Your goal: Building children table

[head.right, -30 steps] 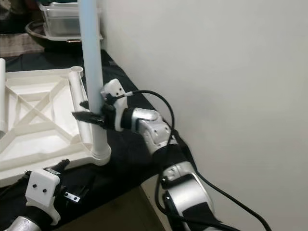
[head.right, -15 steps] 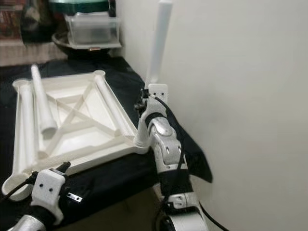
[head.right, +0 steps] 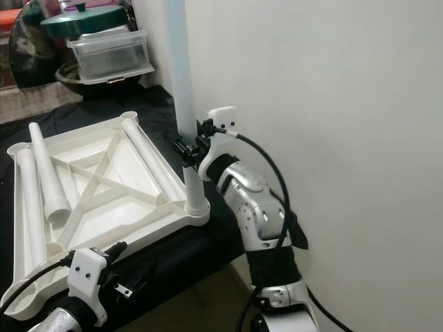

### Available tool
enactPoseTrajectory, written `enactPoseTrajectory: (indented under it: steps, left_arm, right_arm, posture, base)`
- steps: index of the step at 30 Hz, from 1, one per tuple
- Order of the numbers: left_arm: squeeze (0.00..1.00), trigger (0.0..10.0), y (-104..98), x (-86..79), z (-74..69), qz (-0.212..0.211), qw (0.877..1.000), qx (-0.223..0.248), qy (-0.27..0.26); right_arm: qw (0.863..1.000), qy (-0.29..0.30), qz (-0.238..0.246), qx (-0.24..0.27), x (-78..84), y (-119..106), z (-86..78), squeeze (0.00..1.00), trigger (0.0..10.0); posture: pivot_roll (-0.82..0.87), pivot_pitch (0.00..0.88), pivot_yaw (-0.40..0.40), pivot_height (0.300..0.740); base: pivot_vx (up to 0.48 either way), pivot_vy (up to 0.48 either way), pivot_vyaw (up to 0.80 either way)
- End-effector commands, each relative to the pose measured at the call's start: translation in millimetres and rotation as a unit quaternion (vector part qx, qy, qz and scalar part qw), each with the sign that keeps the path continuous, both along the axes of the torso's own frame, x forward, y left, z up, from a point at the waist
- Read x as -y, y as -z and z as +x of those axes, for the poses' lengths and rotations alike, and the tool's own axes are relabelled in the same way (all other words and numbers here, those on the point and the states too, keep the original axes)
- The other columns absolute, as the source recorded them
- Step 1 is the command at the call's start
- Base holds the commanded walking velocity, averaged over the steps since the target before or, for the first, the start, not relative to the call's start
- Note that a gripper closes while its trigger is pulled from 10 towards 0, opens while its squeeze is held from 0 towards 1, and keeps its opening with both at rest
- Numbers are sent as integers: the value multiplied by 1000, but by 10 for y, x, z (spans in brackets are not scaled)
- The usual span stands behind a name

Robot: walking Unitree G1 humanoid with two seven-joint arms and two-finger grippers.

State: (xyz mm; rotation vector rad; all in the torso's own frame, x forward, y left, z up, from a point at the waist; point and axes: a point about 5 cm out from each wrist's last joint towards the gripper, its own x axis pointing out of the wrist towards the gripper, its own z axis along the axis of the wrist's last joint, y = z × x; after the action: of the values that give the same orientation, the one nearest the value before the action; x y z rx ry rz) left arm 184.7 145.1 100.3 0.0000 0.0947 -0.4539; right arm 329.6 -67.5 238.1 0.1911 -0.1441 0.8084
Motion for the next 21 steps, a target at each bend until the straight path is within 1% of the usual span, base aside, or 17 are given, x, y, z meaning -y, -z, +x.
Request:
enactPoseTrajectory:
  steps: [1,2,3,5,6,7,9,11,13,14,15,16,17,18,19,20,21]
  left_arm:
    - [0,10000,13,-30,4,-5,1000,0,-3]
    - [0,10000,14,-36,7,-8,1000,1,-4]
    - [0,10000,16,-39,7,-9,1000,2,-4]
    - [0,10000,17,-42,7,-11,1000,3,-4]
    - [0,10000,17,-44,6,-12,1000,4,-5]
    - [0,10000,17,-44,6,-12,1000,4,-5]
    - [0,10000,16,-44,3,-14,1000,5,-6]
    - [0,10000,14,-41,-1,-16,1000,6,-6]
    - [0,10000,14,-41,-1,-16,1000,6,-6]
    - [0,10000,18,-43,-2,-17,1000,7,-8]
    - [0,10000,18,-43,-2,-17,1000,7,-8]
    - [0,10000,21,-47,-2,-18,1000,7,-9]
    - [0,10000,21,-47,-2,-18,1000,7,-9]
    - [0,10000,23,-47,-5,-18,1000,8,-10]
    - [0,10000,23,-46,-7,-20,1000,9,-12]
    - [0,10000,22,-47,-8,-21,1000,9,-13]
    - [0,10000,22,-47,-8,-21,1000,9,-13]
  right_arm:
    - [999,-47,-20,11,-141,-18,-11,0,10000]
    - [998,-58,-30,6,-176,33,27,0,10000]
    - [998,-61,-35,1,-204,84,77,0,7882]
    - [997,-63,-38,-2,-219,114,106,0,7882]
    - [996,-73,-45,-16,-257,173,151,0,0]
    - [996,-73,-45,-16,-257,173,151,0,0]
    - [993,-96,-62,-35,-322,256,210,0,0]
    - [990,-116,-67,-38,-365,256,232,0,0]
    - [990,-116,-67,-38,-365,256,232,0,0]
    - [991,-99,-79,-31,-374,248,261,0,0]
    - [991,-99,-79,-31,-374,248,261,0,0]
    - [992,56,-92,-72,-241,285,434,0,0]
    - [992,56,-92,-72,-241,285,434,0,0]
    - [975,170,-103,-101,-123,319,531,0,0]
    - [944,295,-86,-122,86,362,572,0,0]
    - [922,353,-70,-142,197,433,518,0,0]
    - [922,353,-70,-142,197,433,518,0,0]
  posture:
    - [26,0,31,740]
    - [26,0,31,740]
    - [52,0,15,740]
    - [52,0,15,740]
    - [68,0,3,740]
    - [68,0,3,740]
    - [84,0,-11,740]
    - [102,0,-28,740]
    - [102,0,-28,740]
    - [105,0,-33,740]
    - [105,0,-33,740]
    - [108,0,-40,740]
    - [108,0,-40,740]
    - [103,0,-46,740]
    - [103,0,-49,740]
    - [100,0,-49,740]
    - [100,0,-49,740]
  base:
    - [0,0,0]
    - [0,0,0]
    - [0,0,0]
    - [0,0,0]
    - [0,0,0]
    - [0,0,0]
    - [0,0,0]
    - [0,0,0]
    - [0,0,0]
    - [0,0,0]
    - [0,0,0]
    - [0,0,0]
    - [0,0,0]
    - [0,0,0]
    - [0,0,0]
    - [0,0,0]
    - [0,0,0]
